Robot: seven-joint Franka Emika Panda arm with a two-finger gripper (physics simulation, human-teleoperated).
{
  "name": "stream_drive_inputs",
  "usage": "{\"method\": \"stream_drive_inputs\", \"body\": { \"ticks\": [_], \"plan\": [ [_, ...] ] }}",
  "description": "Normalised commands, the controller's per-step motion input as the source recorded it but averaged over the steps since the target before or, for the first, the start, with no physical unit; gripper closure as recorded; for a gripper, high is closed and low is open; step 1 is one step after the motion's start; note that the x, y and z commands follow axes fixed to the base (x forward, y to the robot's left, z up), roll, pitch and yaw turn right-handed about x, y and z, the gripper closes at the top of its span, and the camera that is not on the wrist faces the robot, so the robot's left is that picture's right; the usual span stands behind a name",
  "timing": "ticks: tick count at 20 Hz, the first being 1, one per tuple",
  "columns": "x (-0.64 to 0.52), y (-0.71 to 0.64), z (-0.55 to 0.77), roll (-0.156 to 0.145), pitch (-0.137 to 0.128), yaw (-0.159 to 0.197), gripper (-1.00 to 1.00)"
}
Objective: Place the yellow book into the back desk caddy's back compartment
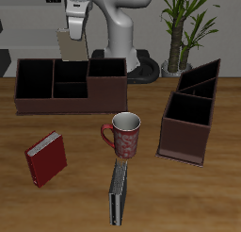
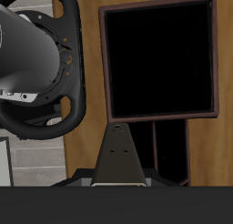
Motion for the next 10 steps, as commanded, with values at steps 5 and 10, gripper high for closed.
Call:
{"method": "stream_drive_inputs", "body": {
  "ticks": [5, 10],
  "plan": [
    [-0.03, -0.09, -0.36, -0.015, 0.111, 0.053, 1.00],
    [-0.02, -0.15, -0.23, -0.030, 0.057, 0.016, 1.00]
  ]
}}
